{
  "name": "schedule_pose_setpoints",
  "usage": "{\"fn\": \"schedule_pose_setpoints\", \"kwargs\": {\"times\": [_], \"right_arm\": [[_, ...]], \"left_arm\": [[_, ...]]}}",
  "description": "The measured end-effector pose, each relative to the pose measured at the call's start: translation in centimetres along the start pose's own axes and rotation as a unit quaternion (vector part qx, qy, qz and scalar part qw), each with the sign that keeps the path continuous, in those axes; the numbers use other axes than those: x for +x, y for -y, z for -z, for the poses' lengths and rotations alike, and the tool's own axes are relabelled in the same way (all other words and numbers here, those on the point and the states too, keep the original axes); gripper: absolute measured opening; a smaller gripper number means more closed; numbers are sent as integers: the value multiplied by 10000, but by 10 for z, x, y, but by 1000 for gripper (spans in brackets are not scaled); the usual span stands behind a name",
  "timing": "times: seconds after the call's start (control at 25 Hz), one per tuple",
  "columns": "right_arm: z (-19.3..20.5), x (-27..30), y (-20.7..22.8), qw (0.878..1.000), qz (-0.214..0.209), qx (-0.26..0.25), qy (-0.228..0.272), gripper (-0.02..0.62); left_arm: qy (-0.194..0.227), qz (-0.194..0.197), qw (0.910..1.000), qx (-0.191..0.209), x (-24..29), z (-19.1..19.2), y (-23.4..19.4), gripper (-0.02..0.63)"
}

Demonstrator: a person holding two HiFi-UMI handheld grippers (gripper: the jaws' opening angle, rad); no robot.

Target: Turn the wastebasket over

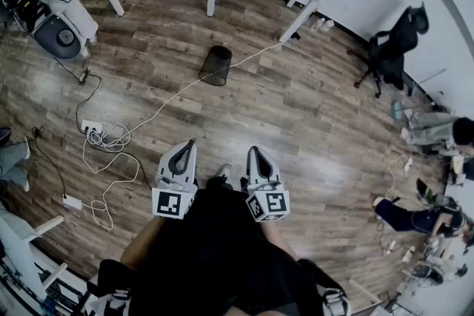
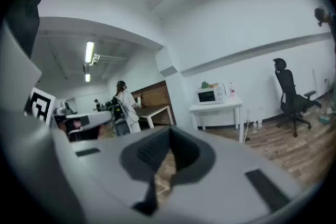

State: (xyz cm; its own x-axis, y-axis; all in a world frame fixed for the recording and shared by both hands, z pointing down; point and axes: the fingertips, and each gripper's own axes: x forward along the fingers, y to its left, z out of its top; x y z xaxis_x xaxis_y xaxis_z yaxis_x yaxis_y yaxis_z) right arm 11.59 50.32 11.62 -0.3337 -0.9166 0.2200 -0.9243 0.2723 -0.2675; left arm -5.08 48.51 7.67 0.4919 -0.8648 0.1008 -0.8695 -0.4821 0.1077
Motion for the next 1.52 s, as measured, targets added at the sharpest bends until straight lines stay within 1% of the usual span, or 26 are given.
{"fn": "schedule_pose_setpoints", "kwargs": {"times": [0.2, 0.36, 0.64, 0.84, 1.08, 1.36, 1.52], "right_arm": [[2, -1, -6, 10000, -58, -44, -20, 32], [2, -2, -12, 9999, -98, -57, -29, 32], [3, 2, -21, 9999, -92, 70, -32, 32], [8, 9, -34, 10000, -10, 72, -47, 32], [23, 24, -54, 9997, 170, 91, -164, 32], [32, 48, -81, 9992, 359, 9, -189, 32], [34, 62, -85, 9986, 484, -18, -206, 32]], "left_arm": [[24, 11, 10000, 34, -4, 1, 0, 35], [26, 19, 10000, -18, -7, 0, 0, 35], [12, 8, 10000, -98, -14, 0, -7, 35], [-10, 6, 10000, -98, -25, 0, -24, 35], [-81, 106, 9999, -89, -36, 5, -52, 35], [-186, 442, 9988, -56, -40, 10, -83, 35], [-221, 565, 9981, -97, -34, 11, -99, 35]]}}
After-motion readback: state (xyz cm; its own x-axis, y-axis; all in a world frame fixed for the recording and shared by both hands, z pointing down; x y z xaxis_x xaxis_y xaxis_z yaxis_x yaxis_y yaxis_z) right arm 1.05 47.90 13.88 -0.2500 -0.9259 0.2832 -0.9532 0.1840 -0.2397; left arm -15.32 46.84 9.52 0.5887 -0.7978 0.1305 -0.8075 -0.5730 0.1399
